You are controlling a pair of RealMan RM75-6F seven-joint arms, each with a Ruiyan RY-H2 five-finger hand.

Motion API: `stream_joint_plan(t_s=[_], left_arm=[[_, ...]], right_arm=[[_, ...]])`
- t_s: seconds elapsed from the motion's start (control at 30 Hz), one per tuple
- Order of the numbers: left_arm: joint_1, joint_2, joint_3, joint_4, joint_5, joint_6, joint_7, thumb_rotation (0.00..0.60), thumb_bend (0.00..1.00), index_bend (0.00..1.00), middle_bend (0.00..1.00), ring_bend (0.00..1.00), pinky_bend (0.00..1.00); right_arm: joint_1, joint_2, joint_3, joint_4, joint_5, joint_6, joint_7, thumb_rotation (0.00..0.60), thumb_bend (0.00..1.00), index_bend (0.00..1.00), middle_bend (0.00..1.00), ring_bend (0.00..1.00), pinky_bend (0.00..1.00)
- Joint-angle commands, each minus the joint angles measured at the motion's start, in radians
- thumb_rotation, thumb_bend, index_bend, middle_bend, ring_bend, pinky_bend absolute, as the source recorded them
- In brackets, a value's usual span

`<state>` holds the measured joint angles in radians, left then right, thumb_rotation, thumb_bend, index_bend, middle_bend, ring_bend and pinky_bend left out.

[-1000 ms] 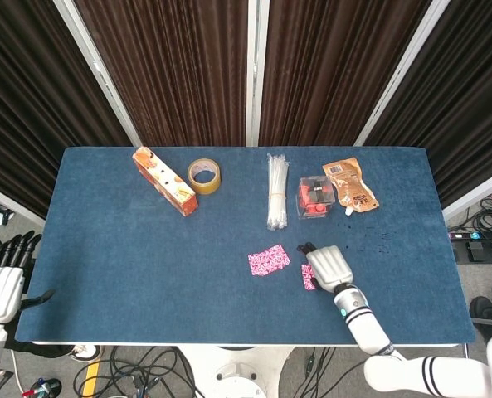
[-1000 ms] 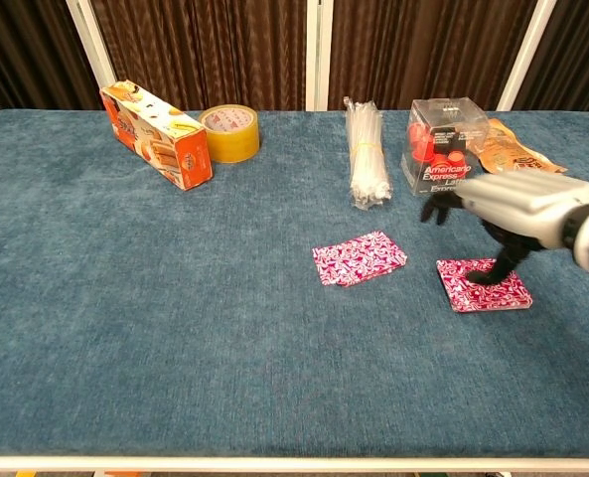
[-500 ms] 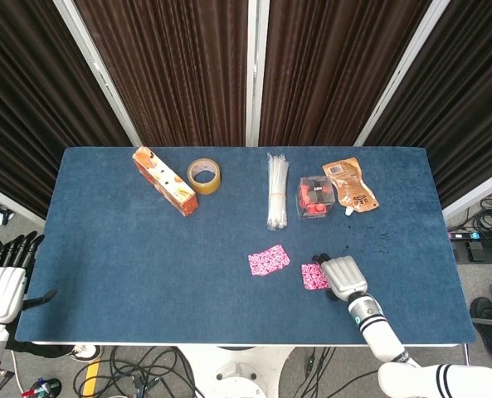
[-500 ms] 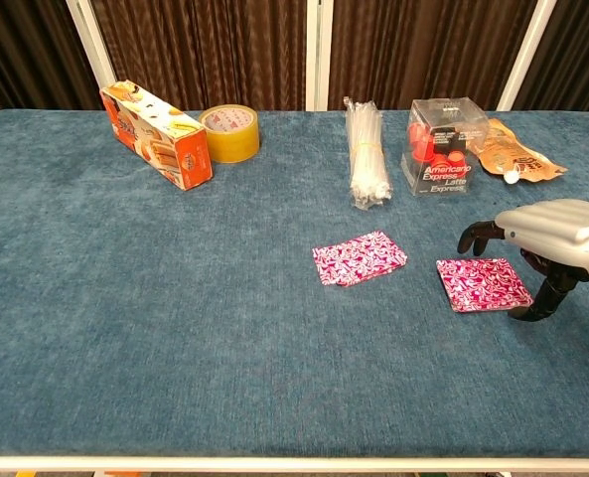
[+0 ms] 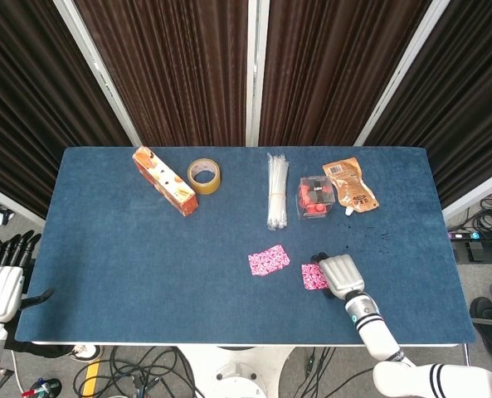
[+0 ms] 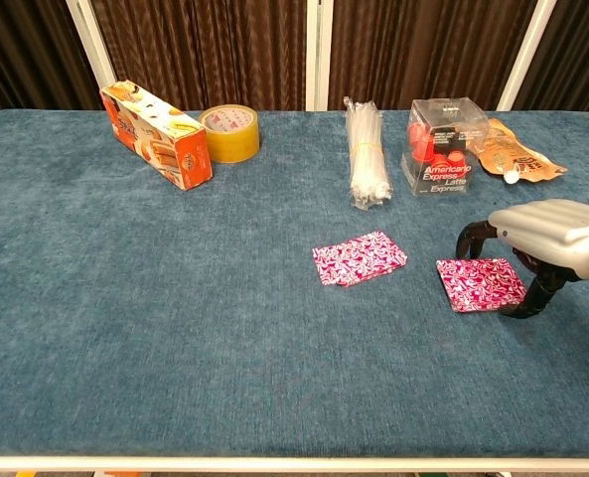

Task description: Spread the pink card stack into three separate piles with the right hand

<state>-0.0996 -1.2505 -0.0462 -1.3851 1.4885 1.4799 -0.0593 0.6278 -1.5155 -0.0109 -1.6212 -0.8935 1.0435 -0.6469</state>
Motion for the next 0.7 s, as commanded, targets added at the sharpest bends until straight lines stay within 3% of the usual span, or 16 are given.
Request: stream_joint_plan(t_s=[0.03,0.7], left_arm=[[0.000,0.000,0.000,0.001,0.001,0.000,-0.001,0.600,0.00,0.04,0.03,0.00,0.10],[0.000,-0.003,0.005,0.010,0.003,-0.005,-0.007,0.600,0.00,0.04,0.03,0.00,0.10]], right_arm=[[0.000,-0.004,0.002,0.003,-0.001,0.000,-0.002,0.600,0.14,0.28,0.27,0.79,0.85],[-0.007,-0.034,0.014,0.022,-0.003,0.011,-0.023,0.600,0.20,0.37,0.35,0.79,0.85]])
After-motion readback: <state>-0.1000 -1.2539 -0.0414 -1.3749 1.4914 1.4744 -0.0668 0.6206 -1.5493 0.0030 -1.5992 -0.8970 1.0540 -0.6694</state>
